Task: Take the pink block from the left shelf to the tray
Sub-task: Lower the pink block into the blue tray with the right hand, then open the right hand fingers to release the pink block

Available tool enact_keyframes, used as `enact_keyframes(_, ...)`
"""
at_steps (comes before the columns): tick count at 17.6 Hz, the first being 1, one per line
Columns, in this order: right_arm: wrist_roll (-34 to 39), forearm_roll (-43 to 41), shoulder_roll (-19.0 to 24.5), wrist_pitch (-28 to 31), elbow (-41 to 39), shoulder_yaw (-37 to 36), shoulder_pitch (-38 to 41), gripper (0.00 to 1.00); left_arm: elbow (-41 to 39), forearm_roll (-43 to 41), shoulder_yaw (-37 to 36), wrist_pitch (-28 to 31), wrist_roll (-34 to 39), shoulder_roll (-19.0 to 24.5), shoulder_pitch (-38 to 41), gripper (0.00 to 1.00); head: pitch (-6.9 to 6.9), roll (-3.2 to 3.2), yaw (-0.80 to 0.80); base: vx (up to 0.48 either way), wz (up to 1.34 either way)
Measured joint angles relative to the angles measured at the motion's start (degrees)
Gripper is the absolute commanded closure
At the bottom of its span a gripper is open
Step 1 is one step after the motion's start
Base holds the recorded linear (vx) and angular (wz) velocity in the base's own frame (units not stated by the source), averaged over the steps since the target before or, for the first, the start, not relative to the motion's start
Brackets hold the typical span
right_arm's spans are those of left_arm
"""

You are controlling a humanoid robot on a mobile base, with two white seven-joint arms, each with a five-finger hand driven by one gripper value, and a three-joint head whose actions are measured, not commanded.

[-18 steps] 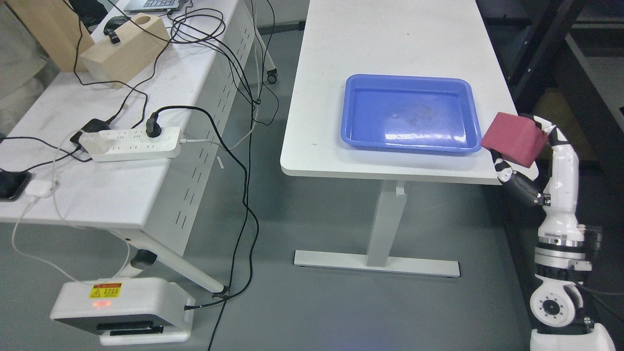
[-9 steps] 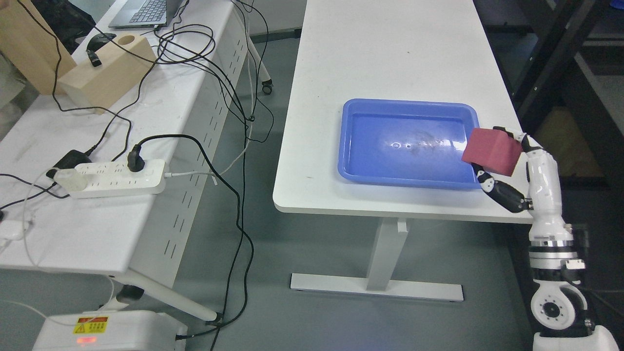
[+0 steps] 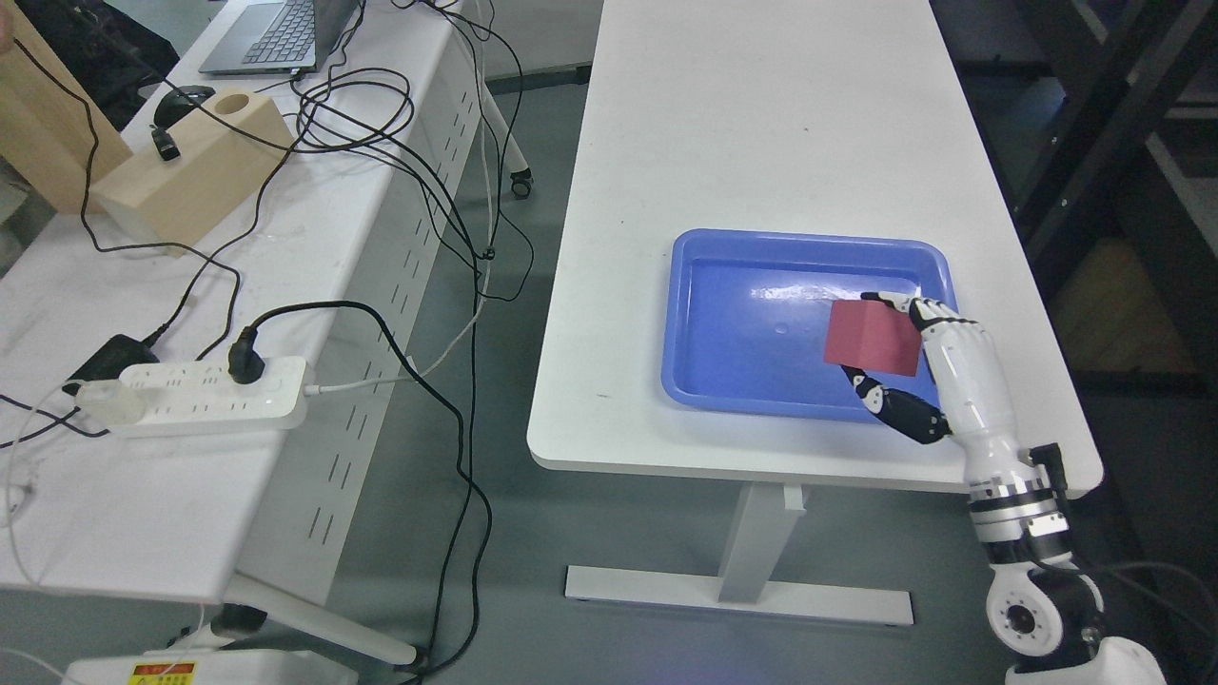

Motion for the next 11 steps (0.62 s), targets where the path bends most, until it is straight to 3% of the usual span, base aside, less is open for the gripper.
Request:
enact_keyframes(7, -0.07, 8.65, 0.98, 0.73, 0.05, 3.77, 0.98, 0.9, 0.0, 0.0, 0.0, 0.19, 0.0, 0.0, 0.0, 0.0, 0.0, 0.0, 0.0, 0.102, -0.01)
enact_keyframes(11, 3.08, 11.24, 2.16, 4.18, 0.1, 5.26, 1.45, 0.82, 0.0, 0.0, 0.0, 0.22, 0.0, 0.0, 0.0, 0.0, 0.0, 0.0, 0.0, 0.066, -0.05)
